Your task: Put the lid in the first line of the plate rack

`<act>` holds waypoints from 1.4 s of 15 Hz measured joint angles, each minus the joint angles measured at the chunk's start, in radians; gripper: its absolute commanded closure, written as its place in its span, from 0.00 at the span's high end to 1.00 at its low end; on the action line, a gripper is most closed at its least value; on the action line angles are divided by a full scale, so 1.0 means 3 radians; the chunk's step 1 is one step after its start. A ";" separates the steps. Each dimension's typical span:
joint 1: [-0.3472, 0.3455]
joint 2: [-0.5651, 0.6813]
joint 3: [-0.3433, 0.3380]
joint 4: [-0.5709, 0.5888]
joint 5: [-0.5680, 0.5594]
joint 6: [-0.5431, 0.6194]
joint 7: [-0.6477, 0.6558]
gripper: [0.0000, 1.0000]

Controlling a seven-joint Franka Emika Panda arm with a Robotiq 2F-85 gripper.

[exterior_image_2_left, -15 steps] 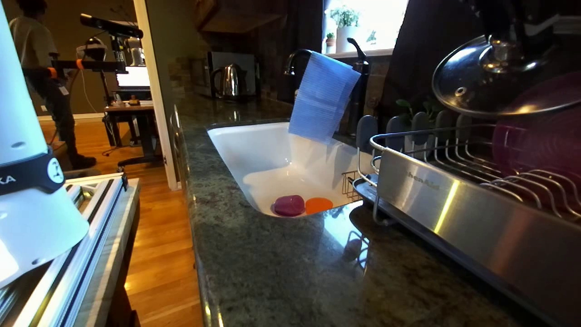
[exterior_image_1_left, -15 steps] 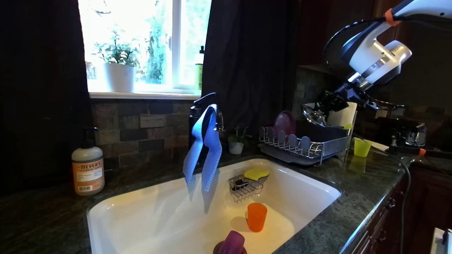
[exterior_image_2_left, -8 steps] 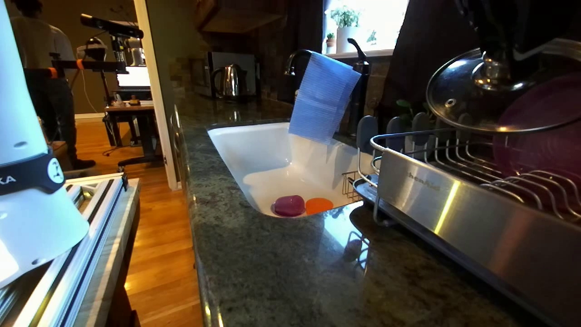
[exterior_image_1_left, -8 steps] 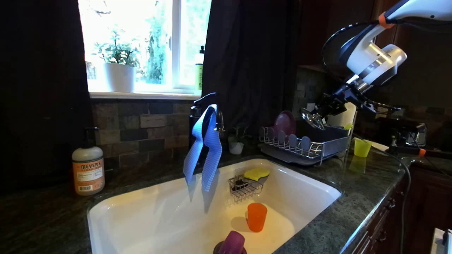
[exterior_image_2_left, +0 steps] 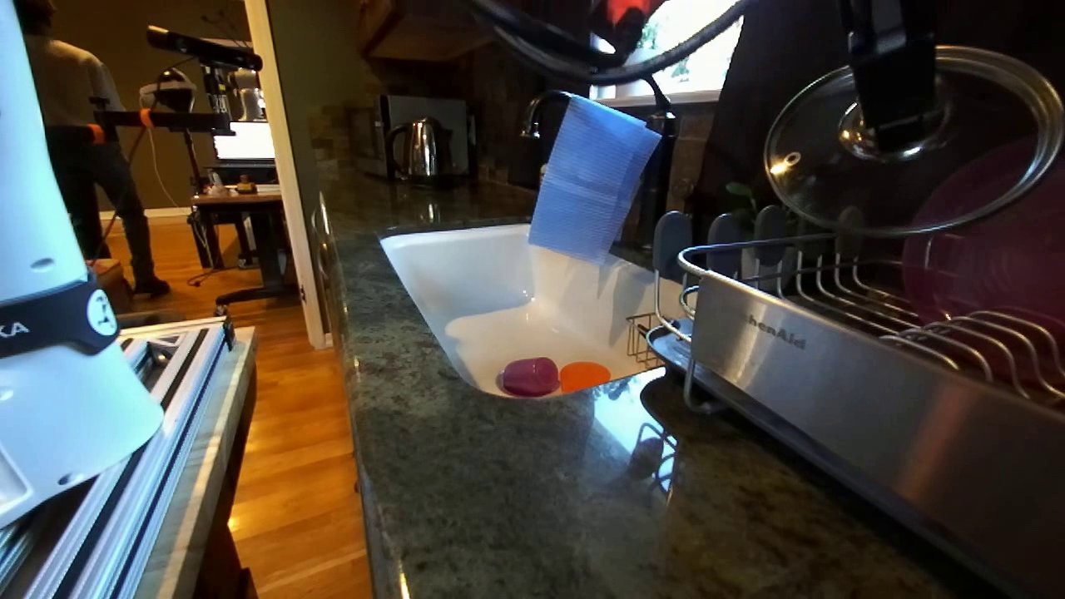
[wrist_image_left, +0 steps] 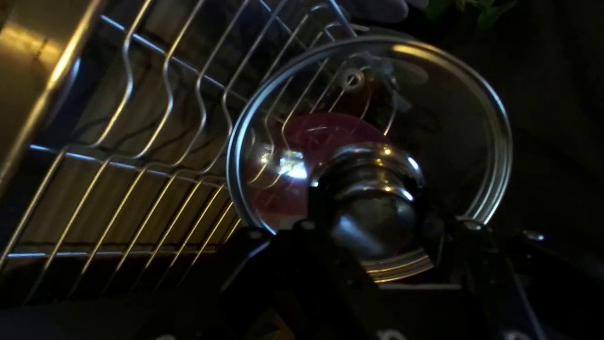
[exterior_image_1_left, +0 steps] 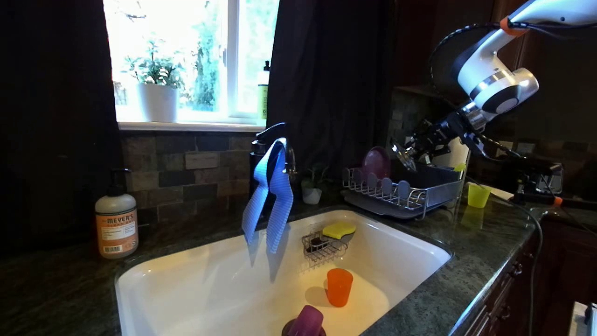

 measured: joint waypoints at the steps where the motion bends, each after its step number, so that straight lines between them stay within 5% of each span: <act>1: 0.0013 0.0032 -0.0048 0.0035 0.0131 -0.0074 0.0045 0.24; 10: 0.0032 0.0736 -0.0333 0.0302 0.0996 -0.1300 0.0988 0.24; 14: -0.0870 0.1085 0.0548 0.0433 0.1118 -0.1262 0.1565 0.24; 17: -0.1426 0.1172 0.1092 0.0532 0.1237 -0.0797 0.1612 0.24; 18: -0.1562 0.1149 0.1237 0.0556 0.1305 -0.0619 0.1550 0.49; 21: -0.1837 0.1124 0.1522 0.0558 0.1282 -0.0570 0.1535 0.49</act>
